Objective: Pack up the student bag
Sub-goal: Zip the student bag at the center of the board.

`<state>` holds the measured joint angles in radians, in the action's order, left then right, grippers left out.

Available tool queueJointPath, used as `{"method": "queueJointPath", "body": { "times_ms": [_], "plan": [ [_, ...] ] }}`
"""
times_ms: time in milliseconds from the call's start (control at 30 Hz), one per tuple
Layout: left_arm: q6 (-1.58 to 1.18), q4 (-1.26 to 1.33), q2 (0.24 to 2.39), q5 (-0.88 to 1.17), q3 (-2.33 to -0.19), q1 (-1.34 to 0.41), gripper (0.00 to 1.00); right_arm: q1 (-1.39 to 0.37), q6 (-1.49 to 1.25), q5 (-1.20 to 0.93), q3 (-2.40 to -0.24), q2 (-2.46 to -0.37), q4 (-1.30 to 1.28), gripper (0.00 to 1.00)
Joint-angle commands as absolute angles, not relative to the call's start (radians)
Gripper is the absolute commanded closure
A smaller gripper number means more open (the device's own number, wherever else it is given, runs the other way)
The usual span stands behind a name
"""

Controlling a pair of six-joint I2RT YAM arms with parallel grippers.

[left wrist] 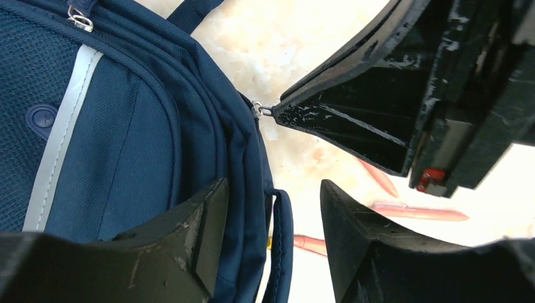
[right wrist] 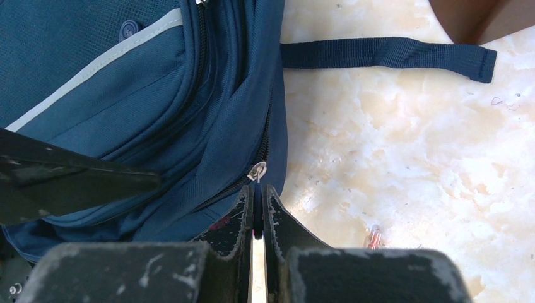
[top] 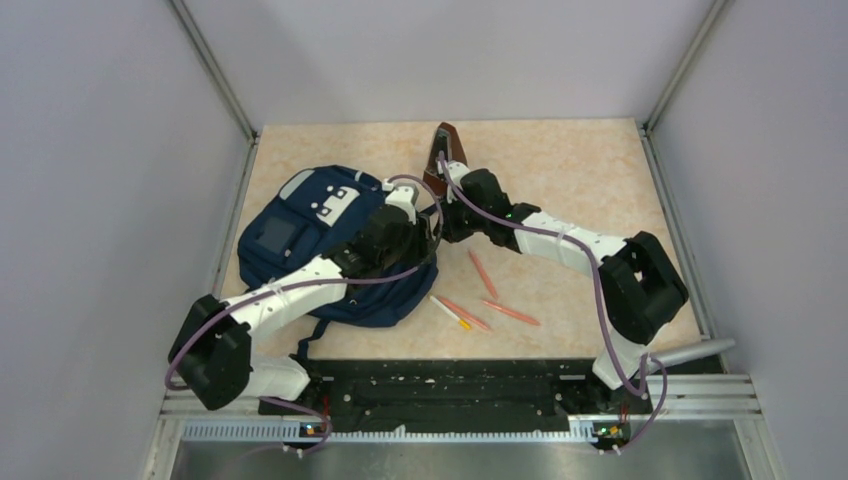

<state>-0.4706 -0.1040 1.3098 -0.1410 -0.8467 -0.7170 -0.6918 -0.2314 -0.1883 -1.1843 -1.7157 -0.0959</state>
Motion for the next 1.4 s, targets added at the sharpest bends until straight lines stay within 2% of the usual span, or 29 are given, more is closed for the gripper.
{"method": "queueJointPath", "body": {
  "times_ms": [0, 67, 200, 567, 633, 733, 833, 1067, 1367],
  "plan": [
    [-0.455, -0.078, 1.36, -0.153, -0.905, -0.716, 0.42, -0.698, -0.23, -0.192, -1.185, -1.637, -0.072, 1.0],
    [-0.456, -0.101, 1.381, -0.132, -0.923, -0.715, 0.5, -0.698, -0.229, -0.189, -1.185, -1.635, -0.072, 1.0],
    [-0.456, -0.104, 1.402, -0.13, -0.926, -0.716, 0.57, -0.698, -0.229, -0.189, -1.186, -1.634, -0.074, 1.0],
    [-0.439, -0.161, 1.438, -0.239, -0.918, -0.728, 0.61, -0.698, -0.236, -0.198, -1.179, -1.624, -0.064, 1.0],
    [-0.439, -0.159, 1.439, -0.223, -0.914, -0.731, 0.68, -0.698, -0.237, -0.2, -1.174, -1.625, -0.057, 1.0],
    [-0.436, -0.16, 1.427, -0.213, -0.902, -0.739, 0.88, -0.698, -0.242, -0.202, -1.162, -1.622, -0.039, 1.0],
    [-0.433, -0.175, 1.393, -0.218, -0.88, -0.741, 1.0, -0.698, -0.241, -0.193, -1.146, -1.618, -0.017, 1.0],
    [-0.431, -0.24, 1.21, -0.182, -0.791, -0.741, 1.0, -0.701, -0.237, -0.145, -1.106, -1.635, 0.067, 1.0],
    [-0.466, -0.481, 0.973, -0.155, -0.765, -0.74, 1.0, -0.746, -0.241, -0.041, -1.134, -1.686, 0.145, 1.0]
  ]
}}
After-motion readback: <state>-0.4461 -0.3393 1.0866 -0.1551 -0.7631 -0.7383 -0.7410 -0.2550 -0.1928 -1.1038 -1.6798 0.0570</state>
